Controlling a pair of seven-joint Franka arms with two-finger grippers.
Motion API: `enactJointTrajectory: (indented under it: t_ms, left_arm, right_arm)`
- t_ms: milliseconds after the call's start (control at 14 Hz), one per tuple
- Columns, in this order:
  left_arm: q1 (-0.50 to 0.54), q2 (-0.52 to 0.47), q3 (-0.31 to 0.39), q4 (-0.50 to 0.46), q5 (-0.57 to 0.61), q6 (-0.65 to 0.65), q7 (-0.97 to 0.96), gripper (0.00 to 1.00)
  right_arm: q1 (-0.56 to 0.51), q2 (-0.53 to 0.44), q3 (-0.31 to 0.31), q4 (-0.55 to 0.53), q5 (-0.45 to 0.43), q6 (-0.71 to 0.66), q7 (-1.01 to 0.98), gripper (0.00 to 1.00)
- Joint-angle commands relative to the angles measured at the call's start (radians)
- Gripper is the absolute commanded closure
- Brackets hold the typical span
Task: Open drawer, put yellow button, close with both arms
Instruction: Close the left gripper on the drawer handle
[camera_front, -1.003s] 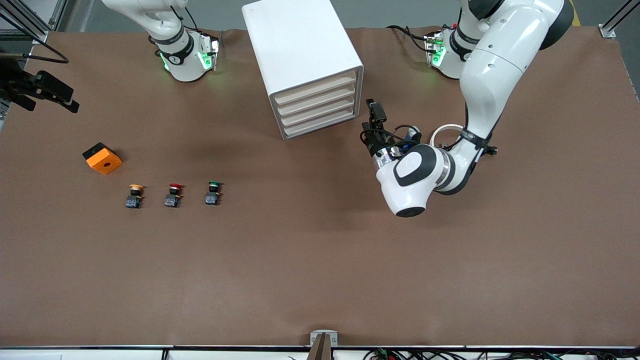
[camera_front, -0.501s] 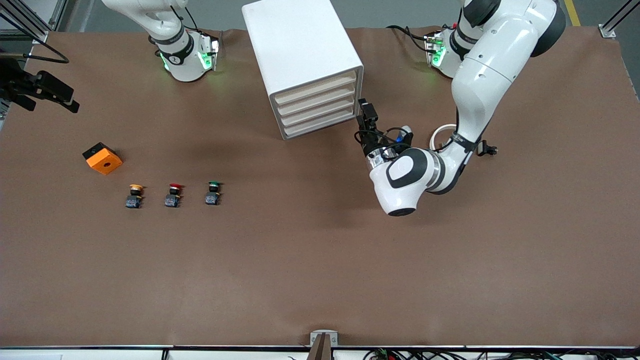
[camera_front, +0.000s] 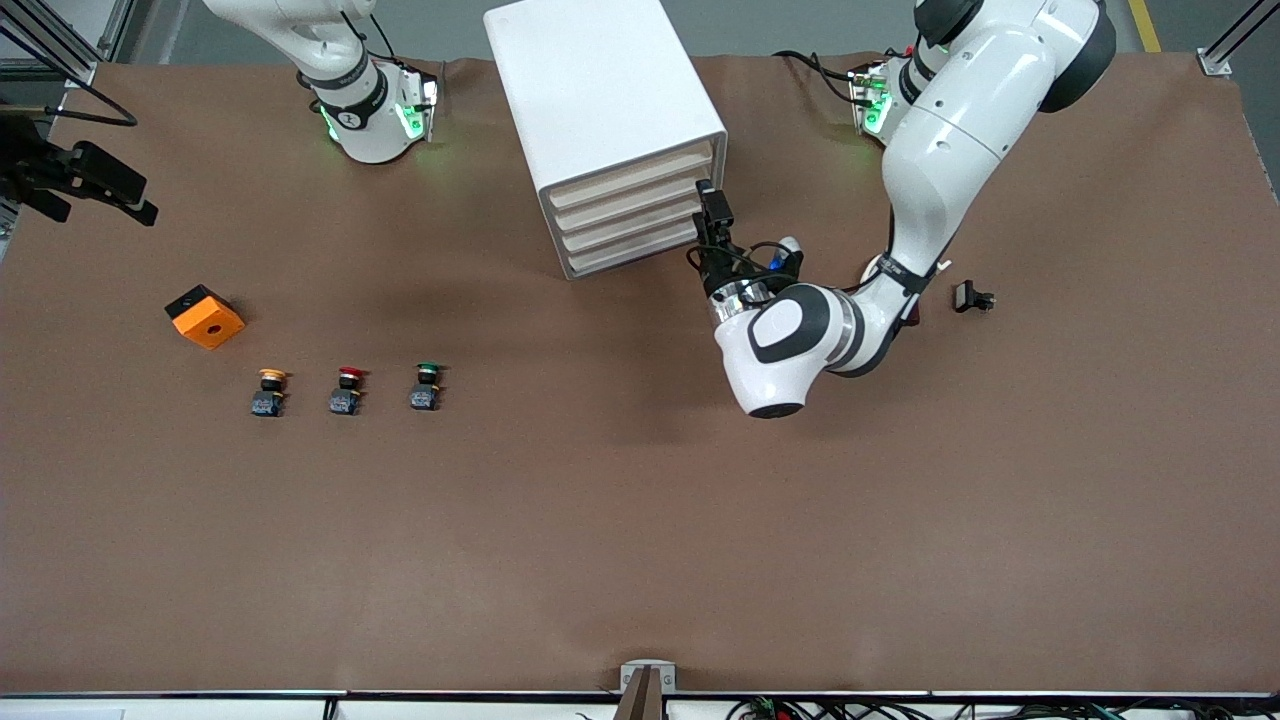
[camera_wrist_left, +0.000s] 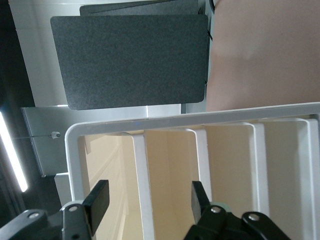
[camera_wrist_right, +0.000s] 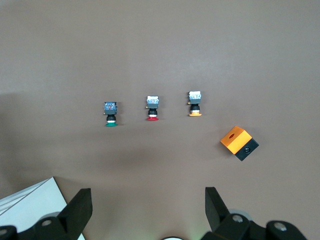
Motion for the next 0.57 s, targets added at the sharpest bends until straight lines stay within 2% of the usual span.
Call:
enactJointTrajectory:
  t_ms: [0,143,287,430,501]
  left_arm:
    - [-0.011,0.013,-0.005,0.024,-0.020,-0.018,-0.029,0.29]
    - [-0.023,0.013,-0.005,0.023,-0.022,-0.026,-0.029,0.48]
    - [-0.039,0.013,-0.005,0.023,-0.023,-0.038,-0.029,0.52]
    - [-0.043,0.013,-0.005,0.020,-0.023,-0.040,-0.029,0.54]
    - [-0.049,0.012,-0.005,0.018,-0.023,-0.040,-0.031,0.54]
  right_arm:
    - [0.002,0.006,-0.006,0.037,0.003,-0.003,0.012,0.00]
    - [-0.003,0.029,-0.006,0.048,0.006,-0.001,0.010,0.00]
    - [0.005,0.066,-0.006,0.064,0.000,0.003,0.003,0.00]
    - [0.005,0.159,-0.006,0.086,0.003,0.003,-0.002,0.00]
    - [0.006,0.166,-0.006,0.104,0.000,0.006,-0.005,0.00]
